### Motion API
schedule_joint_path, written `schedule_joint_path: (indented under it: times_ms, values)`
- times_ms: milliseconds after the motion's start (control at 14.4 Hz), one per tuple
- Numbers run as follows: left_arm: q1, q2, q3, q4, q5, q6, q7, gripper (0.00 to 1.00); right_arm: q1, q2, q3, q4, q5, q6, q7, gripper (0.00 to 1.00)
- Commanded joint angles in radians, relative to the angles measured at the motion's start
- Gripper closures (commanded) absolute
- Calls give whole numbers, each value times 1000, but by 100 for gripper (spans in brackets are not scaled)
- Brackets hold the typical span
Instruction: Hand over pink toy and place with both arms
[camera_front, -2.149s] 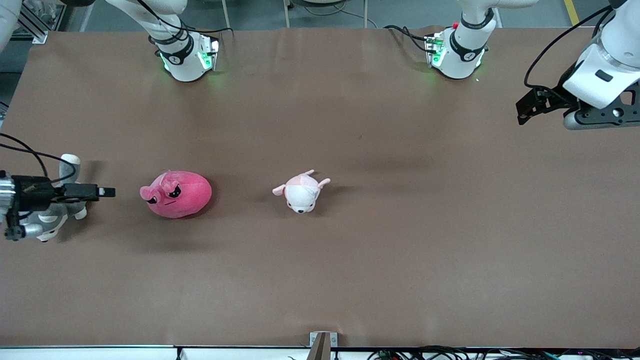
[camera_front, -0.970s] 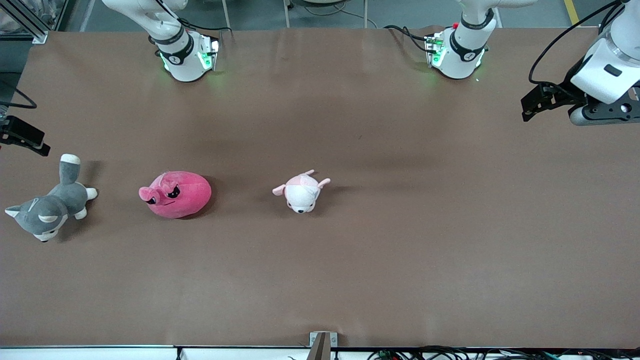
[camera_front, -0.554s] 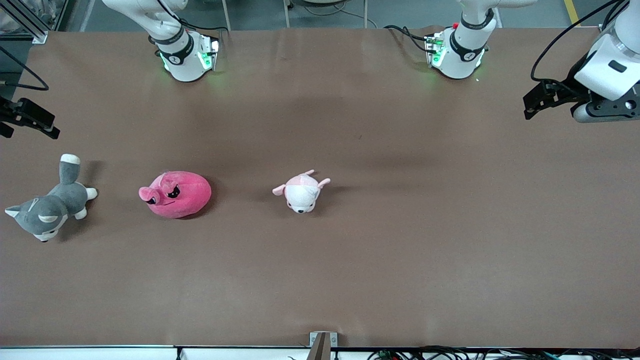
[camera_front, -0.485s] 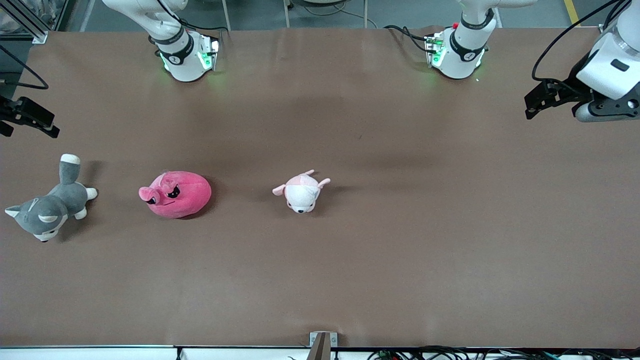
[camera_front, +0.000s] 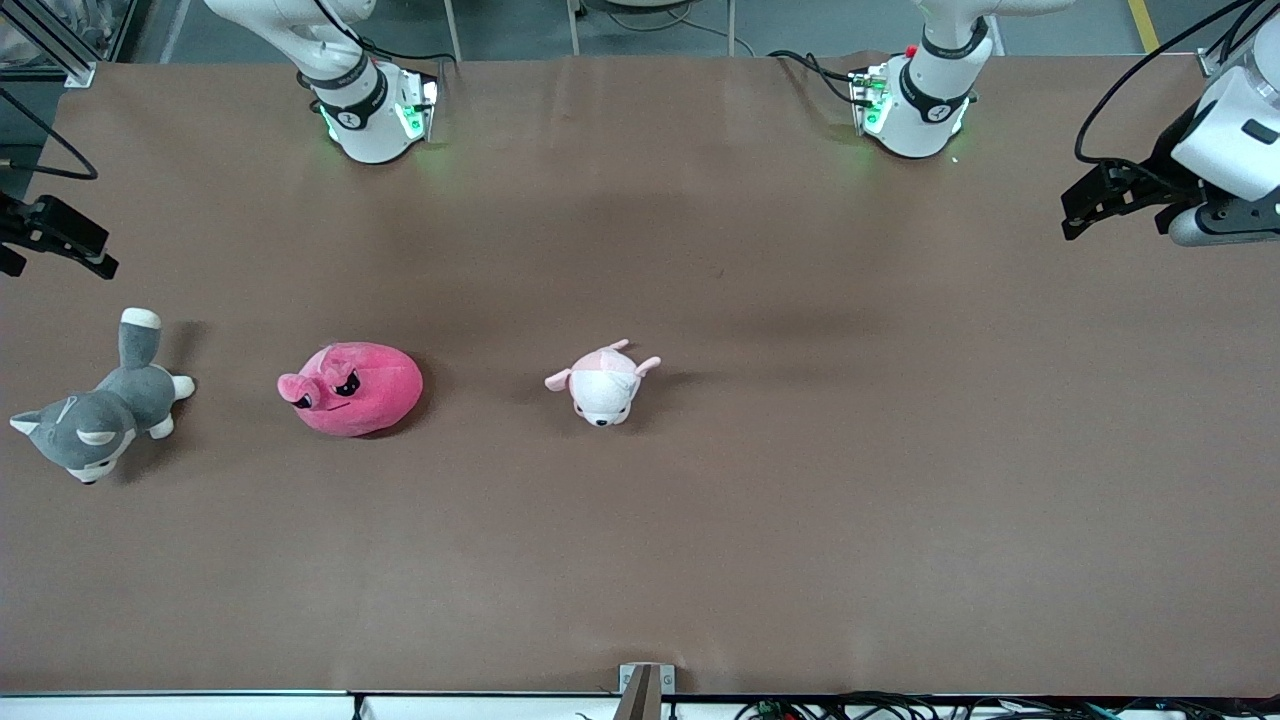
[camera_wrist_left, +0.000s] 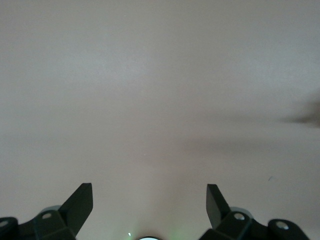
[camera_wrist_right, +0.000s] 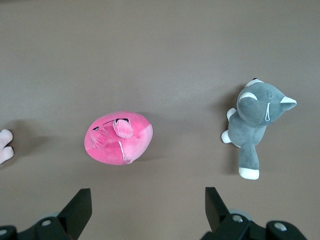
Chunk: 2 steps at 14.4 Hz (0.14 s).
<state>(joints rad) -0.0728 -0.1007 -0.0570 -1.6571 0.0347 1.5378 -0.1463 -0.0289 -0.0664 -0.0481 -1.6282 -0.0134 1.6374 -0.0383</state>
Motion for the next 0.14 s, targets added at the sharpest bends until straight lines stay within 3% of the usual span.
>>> schedule_joint_path:
  times_ms: [0,69]
  values:
    - [-4,10,-6,25,-9,-22,19,0,-8,-62,11,-73,-13,25,11,0]
    - [-4,10,-6,23,-9,-22,19,0,-9,-61,11,-73,-16,25,11,0]
